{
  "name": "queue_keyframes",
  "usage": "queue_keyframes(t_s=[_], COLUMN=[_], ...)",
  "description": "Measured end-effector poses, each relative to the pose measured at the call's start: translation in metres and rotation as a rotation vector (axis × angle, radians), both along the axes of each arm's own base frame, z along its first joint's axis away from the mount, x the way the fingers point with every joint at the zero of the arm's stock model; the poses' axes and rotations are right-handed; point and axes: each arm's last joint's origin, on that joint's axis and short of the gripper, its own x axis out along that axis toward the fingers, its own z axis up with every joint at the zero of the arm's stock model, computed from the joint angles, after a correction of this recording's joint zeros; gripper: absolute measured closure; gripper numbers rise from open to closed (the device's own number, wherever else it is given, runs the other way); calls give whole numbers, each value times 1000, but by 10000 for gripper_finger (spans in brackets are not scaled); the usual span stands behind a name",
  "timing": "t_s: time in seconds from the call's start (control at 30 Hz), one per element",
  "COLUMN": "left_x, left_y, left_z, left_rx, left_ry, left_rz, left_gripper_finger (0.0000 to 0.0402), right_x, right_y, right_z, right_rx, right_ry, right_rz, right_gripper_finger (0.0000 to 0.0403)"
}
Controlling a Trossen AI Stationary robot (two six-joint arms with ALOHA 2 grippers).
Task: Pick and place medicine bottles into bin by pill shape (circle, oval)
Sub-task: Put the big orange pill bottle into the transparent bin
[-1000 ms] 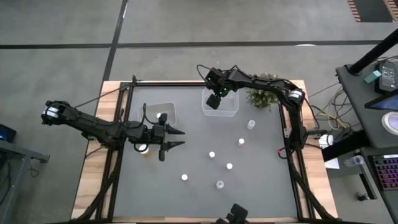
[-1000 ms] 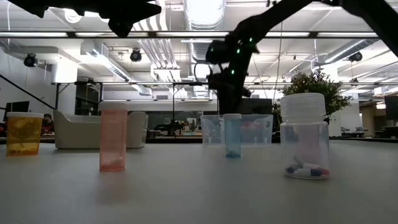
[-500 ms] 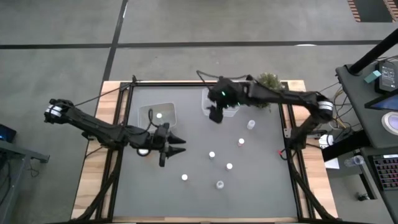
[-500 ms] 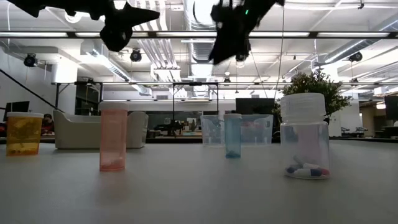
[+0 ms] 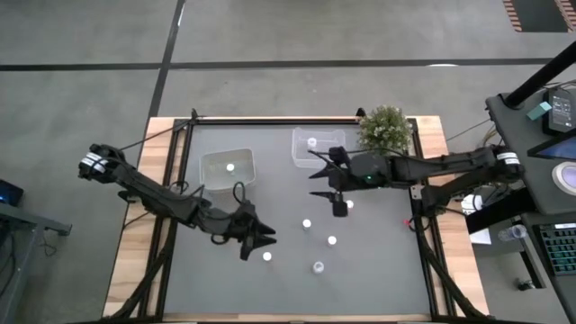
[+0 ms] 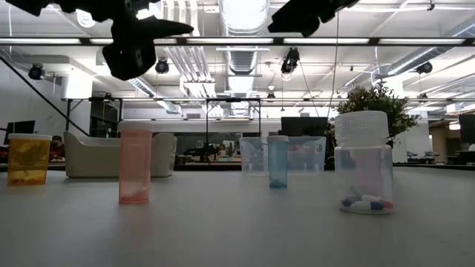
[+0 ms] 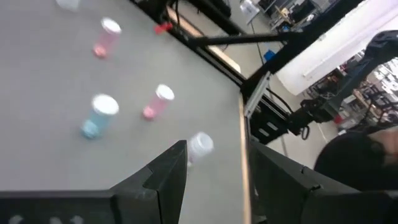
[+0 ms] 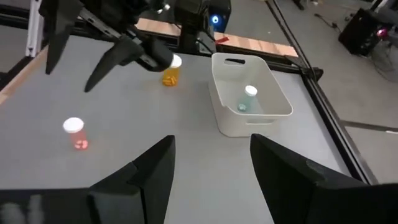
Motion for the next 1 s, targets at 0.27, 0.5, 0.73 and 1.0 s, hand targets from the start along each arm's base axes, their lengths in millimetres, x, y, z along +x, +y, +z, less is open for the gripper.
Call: queue_keyframes(t_s=[0.27,0.5,0.73,1.0], left_x=[15,12,-26,-45], left_y=[-23,-31,-27,-18], left_z=[4,12,9,10], left_rx=[-113,-252,-414,-282], left_ry=[268,594,1223,1321], left_rz=[-48,-77,0,120], left_gripper_finger=[245,245,245,245], right_x=[-18,-26,-32,-33], right_y=[0,-1,-1,-1], right_z=[-9,-6,-8,-12], right_rx=[-13,-14,-15,-2], right_ry=[-55,-62,-16,24], right_rz=[8,8,8,3], right_gripper_finger=[202,202,202,202])
